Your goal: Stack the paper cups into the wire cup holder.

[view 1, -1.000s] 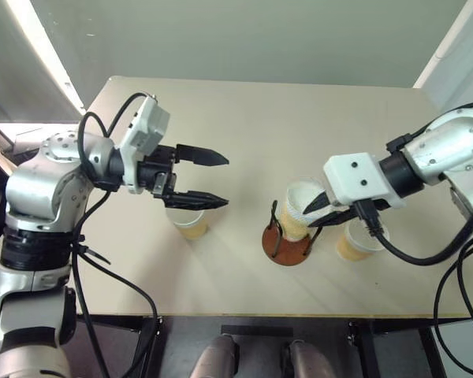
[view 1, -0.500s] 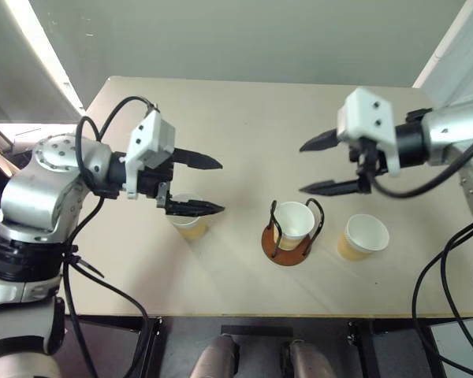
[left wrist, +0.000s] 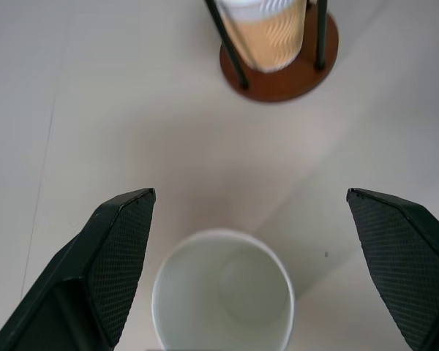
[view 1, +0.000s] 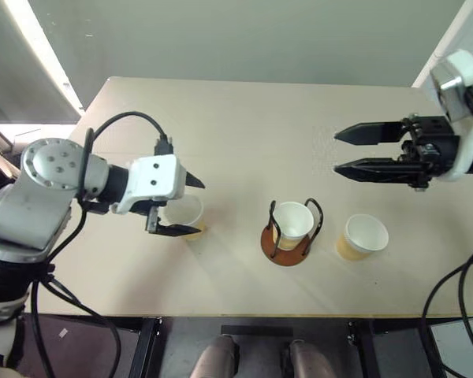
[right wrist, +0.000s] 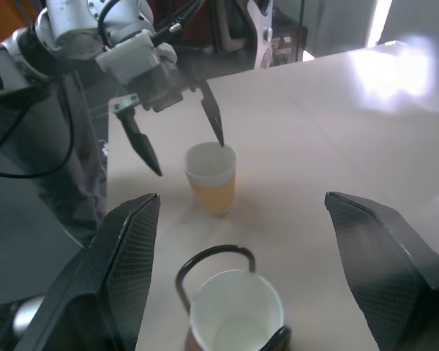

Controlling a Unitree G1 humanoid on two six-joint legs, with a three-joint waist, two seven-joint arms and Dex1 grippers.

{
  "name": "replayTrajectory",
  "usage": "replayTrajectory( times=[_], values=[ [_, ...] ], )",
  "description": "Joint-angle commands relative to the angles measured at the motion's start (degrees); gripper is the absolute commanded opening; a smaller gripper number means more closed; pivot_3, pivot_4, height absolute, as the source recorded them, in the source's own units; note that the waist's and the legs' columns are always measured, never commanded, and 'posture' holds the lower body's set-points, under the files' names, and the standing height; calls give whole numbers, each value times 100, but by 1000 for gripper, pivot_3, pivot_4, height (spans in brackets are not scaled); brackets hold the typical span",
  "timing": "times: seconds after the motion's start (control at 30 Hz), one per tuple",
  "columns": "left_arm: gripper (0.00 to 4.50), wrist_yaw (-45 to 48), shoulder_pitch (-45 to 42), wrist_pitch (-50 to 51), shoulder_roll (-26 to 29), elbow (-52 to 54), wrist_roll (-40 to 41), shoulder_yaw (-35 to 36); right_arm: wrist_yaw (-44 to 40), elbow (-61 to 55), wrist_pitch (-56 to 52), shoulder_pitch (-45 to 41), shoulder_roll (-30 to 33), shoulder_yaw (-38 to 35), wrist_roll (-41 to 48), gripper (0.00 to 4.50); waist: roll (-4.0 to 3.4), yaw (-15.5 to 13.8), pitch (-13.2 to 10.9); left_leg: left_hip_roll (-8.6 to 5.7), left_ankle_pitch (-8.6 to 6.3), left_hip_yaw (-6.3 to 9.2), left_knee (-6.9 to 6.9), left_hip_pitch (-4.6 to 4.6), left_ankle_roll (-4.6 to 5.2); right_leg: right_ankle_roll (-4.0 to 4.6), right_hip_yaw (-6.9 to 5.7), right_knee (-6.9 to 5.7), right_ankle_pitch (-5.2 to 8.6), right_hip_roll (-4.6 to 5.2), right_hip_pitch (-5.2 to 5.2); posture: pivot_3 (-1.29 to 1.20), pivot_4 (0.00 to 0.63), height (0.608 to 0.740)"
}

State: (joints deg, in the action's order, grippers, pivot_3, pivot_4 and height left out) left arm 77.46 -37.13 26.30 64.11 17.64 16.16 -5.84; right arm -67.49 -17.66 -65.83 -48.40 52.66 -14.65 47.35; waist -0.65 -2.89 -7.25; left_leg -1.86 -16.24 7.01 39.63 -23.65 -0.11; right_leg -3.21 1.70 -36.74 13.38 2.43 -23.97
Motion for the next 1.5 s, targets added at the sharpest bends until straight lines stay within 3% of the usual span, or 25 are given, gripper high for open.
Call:
replayTrajectory(
  times=[0.03, 0.33, 0.7, 0.8, 1.17, 1.5],
  values=[
    [4500, 52, 111, -75, 218, -101, -179, 48, 0, -109, 38, -6, 106, -447, 539, 3720, -1, 2, 0, 0, 0, 0, -1, 0, 0, 0, 1, -1, 0, 0, -1, 0, 150, 740],
    [4500, 38, 449, -277, 321, -269, -696, -223, -56, -198, 554, 266, 177, -396, 884, 3720, -1, 7, 0, -1, 0, 1, -9, 2, -2, 5, 0, -3, 3, 1, -4, 0, 150, 740],
    [4500, 192, 327, -757, 68, -602, -1143, -669, -65, -240, 896, 483, 340, -326, 954, 3720, 0, 6, 0, -1, -1, 2, -12, 3, -3, 8, 0, -8, 4, 1, -5, 0, 150, 740],
    [3971, 320, 298, -999, -71, -821, -1216, -808, -201, -293, 1121, 679, 383, -452, 997, 3771, -1, 6, 0, 0, -2, 2, -13, 3, -4, 8, -1, -9, 4, 1, -6, 0, 150, 740],
    [68, 835, -541, -995, -561, -1261, -797, -691, -721, -393, 1920, 1414, 635, -412, 834, 3771, 1, 4, 1, 0, -1, 1, -12, 1, -4, 7, -1, -17, 4, 2, -6, 0, 150, 740],
    [68, 1483, -1995, 37, -887, -1473, 405, -430, -752, -313, 2035, 1343, 731, -186, 836, 3771, 2, -3, 1, 0, -2, 1, -10, -4, -4, 5, -3, -18, 3, 3, -4, 0, 150, 740]
  ],
)
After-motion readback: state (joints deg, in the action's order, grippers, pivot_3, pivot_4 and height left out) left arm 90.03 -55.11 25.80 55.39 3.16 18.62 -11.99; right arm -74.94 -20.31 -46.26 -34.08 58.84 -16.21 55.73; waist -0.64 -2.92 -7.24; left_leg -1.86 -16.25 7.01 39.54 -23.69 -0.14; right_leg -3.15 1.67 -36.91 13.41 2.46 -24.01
